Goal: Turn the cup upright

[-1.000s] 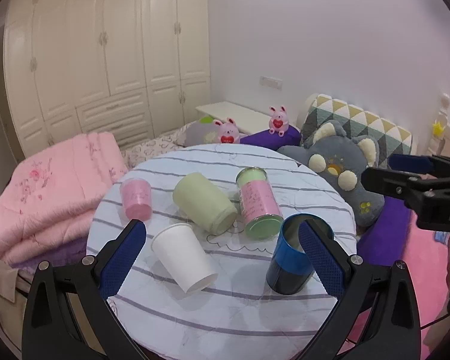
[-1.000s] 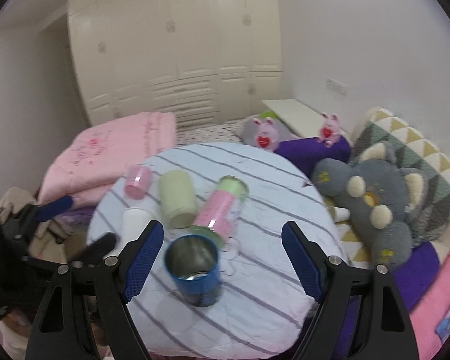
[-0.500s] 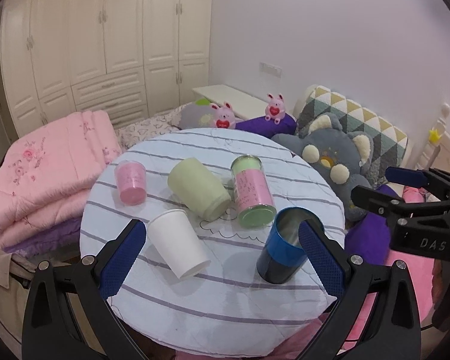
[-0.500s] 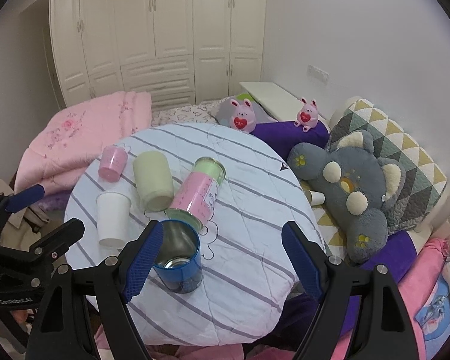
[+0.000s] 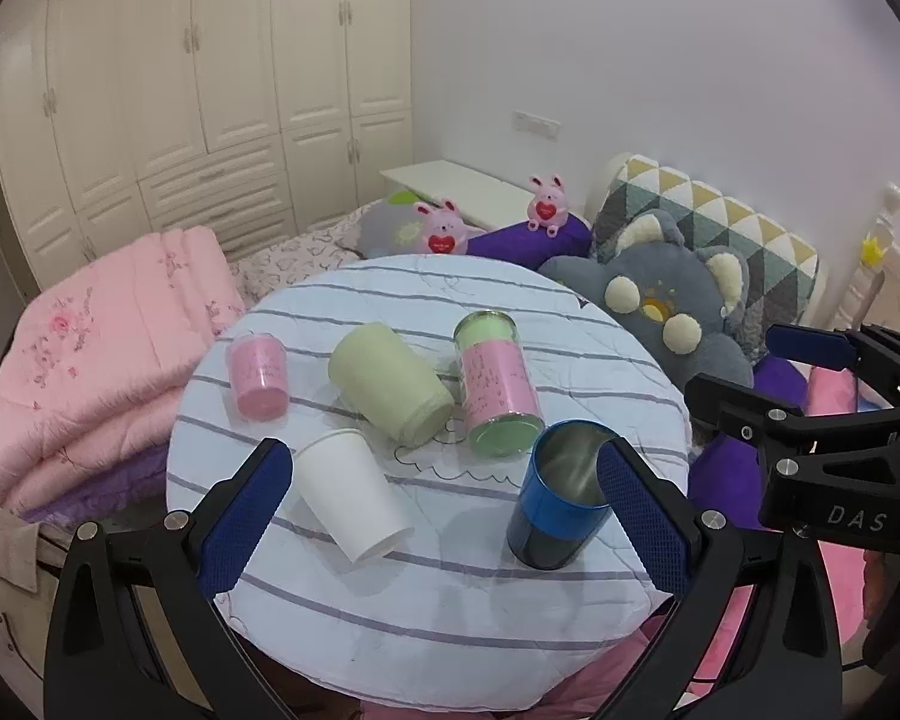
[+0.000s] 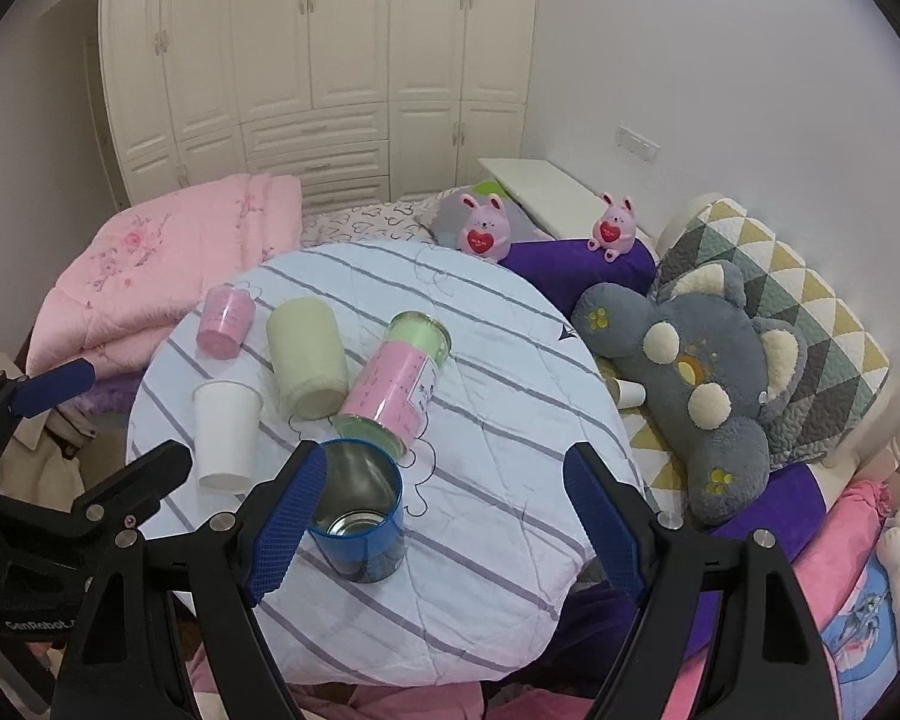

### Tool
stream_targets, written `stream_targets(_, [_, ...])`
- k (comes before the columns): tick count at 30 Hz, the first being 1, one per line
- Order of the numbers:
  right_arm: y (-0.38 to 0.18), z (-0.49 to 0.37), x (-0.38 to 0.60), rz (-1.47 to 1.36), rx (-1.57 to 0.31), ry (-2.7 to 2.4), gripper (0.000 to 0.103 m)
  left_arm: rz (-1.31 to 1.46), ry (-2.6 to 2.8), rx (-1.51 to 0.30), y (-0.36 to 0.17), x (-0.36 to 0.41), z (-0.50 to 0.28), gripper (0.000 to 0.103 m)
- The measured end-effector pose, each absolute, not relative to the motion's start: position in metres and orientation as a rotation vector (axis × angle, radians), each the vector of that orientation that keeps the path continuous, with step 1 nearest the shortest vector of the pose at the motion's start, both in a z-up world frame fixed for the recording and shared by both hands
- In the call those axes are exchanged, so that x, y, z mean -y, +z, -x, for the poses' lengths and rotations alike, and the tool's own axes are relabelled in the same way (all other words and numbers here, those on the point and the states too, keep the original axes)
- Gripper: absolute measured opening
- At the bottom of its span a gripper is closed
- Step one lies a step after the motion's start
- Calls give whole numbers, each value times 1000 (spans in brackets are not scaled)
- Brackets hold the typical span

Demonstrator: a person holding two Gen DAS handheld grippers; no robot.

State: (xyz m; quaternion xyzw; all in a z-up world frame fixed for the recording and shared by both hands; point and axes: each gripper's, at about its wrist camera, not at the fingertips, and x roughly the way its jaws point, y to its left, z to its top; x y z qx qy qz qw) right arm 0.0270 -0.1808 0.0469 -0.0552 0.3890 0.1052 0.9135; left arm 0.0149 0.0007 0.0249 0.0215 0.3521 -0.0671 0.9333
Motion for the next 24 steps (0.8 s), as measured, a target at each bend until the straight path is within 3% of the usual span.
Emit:
stream_targets(3, [49, -27, 182, 114, -786, 214, 82, -56, -127, -664, 30, 2, -12, 103])
stream_targets(11, [70, -4, 189, 84, -516, 192, 82, -90, -120, -400, 48, 10, 11, 103])
stream_targets(24, [70, 3, 190, 77, -441, 185, 82, -68, -138, -387, 49, 8, 12, 103])
